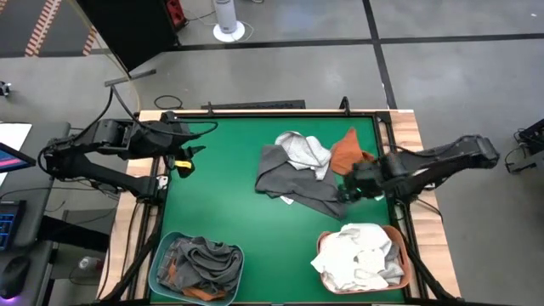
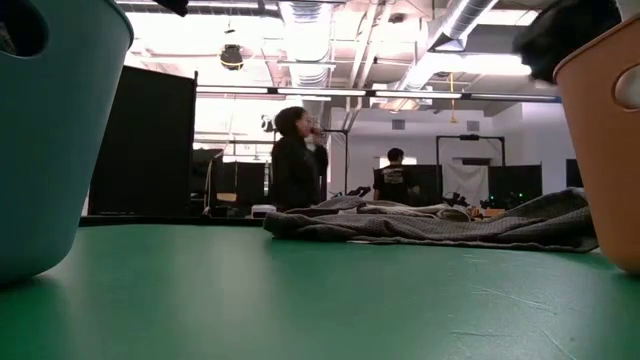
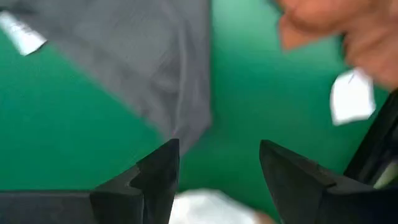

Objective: Sort towels by color in basket
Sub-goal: Put the gray towel into the green bin

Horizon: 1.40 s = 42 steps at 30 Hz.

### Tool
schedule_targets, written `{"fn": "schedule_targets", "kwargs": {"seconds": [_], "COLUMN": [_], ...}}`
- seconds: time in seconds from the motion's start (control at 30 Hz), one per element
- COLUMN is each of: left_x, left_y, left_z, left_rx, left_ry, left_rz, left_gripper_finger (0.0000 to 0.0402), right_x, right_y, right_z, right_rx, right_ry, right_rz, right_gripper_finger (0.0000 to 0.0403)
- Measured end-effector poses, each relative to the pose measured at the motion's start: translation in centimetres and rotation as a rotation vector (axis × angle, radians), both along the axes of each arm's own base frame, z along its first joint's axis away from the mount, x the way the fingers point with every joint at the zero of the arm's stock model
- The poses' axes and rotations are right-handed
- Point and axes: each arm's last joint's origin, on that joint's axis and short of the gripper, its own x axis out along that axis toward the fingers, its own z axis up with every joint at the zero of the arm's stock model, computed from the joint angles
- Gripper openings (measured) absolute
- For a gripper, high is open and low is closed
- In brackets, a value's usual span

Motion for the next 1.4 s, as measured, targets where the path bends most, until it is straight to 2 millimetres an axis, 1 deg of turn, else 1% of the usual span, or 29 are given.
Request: {"fn": "schedule_targets", "kwargs": {"seconds": [0.13, 0.27, 0.4, 0.5, 0.57, 0.6, 0.67, 0.73, 0.8, 0.83, 0.87, 0.9, 0.93, 1.0, 1.1, 1.2, 1.3, 1.4], "left_x": [0.0, -0.1, -0.3, -0.5, -0.6, -0.6, -0.5, -0.6, -0.5, -0.5, -0.5, -0.5, -0.4, -0.2, 0.8, 2.5, 4.6, 6.8], "left_y": [0.0, 0.0, 0.0, 0.0, 0.0, 0.0, 0.0, 0.0, 0.0, 0.0, 0.0, 0.0, 0.0, 0.0, 0.0, -0.1, -0.3, -0.5], "left_z": [0.0, -0.2, -0.3, -0.5, -0.6, -0.6, -0.6, -0.6, -0.6, -0.6, -0.6, -0.6, -0.5, -0.3, 0.3, 0.9, 1.2, 1.2], "left_rx": [-0.026, -0.042, -0.059, -0.075, -0.077, -0.077, -0.077, -0.077, -0.077, -0.077, -0.077, -0.073, -0.065, -0.041, 0.019, 0.104, 0.166, 0.188], "left_ry": [-0.011, -0.004, 0.004, 0.023, 0.036, 0.037, 0.033, 0.033, 0.033, 0.033, 0.032, 0.029, 0.025, 0.002, -0.049, -0.082, -0.109, -0.154], "left_rz": [0.022, 0.037, 0.053, 0.07, 0.073, 0.073, 0.073, 0.073, 0.074, 0.074, 0.073, 0.069, 0.064, 0.05, 0.004, -0.113, -0.241, -0.31], "left_gripper_finger": [0.0151, 0.0151, 0.0151, 0.0151, 0.0151, 0.0151, 0.0151, 0.0151, 0.0151, 0.0151, 0.0151, 0.0151, 0.0151, 0.0151, 0.0151, 0.0151, 0.0151, 0.0151], "right_x": [1.2, 2.9, 4.5, 5.1, 5.4, 5.6, 5.9, 6.3, 6.9, 7.3, 7.7, 8.2, 8.8, 10.3, 12.4, 13.3, 13.5, 13.7], "right_y": [-2.5, -4.1, -4.8, -5.1, -5.1, -5.1, -5.1, -4.9, -4.7, -4.6, -4.5, -4.4, -4.4, -4.5, -4.6, -4.8, -5.2, -5.5], "right_z": [-2.2, -4.5, -6.1, -7.3, -8.2, -8.7, -9.4, -9.6, -9.3, -8.9, -8.5, -7.9, -7.1, -4.9, 0.0, 4.9, 9.0, 12.0], "right_rx": [-0.004, 0.047, 0.041, 0.048, 0.056, 0.059, 0.064, 0.068, 0.068, 0.061, 0.049, 0.031, 0.007, -0.058, -0.195, -0.364, -0.522, -0.652], "right_ry": [0.098, 0.064, 0.051, 0.094, 0.134, 0.152, 0.172, 0.165, 0.12, 0.087, 0.043, -0.016, -0.089, -0.3, -0.693, -1.005, -1.204, -1.274], "right_rz": [0.073, 0.158, 0.216, 0.248, 0.29, 0.314, 0.363, 0.39, 0.405, 0.411, 0.421, 0.428, 0.437, 0.487, 0.588, 0.608, 0.584, 0.575], "right_gripper_finger": [0.0249, 0.0249, 0.0249, 0.0248, 0.0239, 0.023, 0.0199, 0.0151, 0.0087, 0.0053, 0.0028, 0.002, 0.002, 0.0024, 0.0021, 0.0019, 0.0019, 0.0019]}}
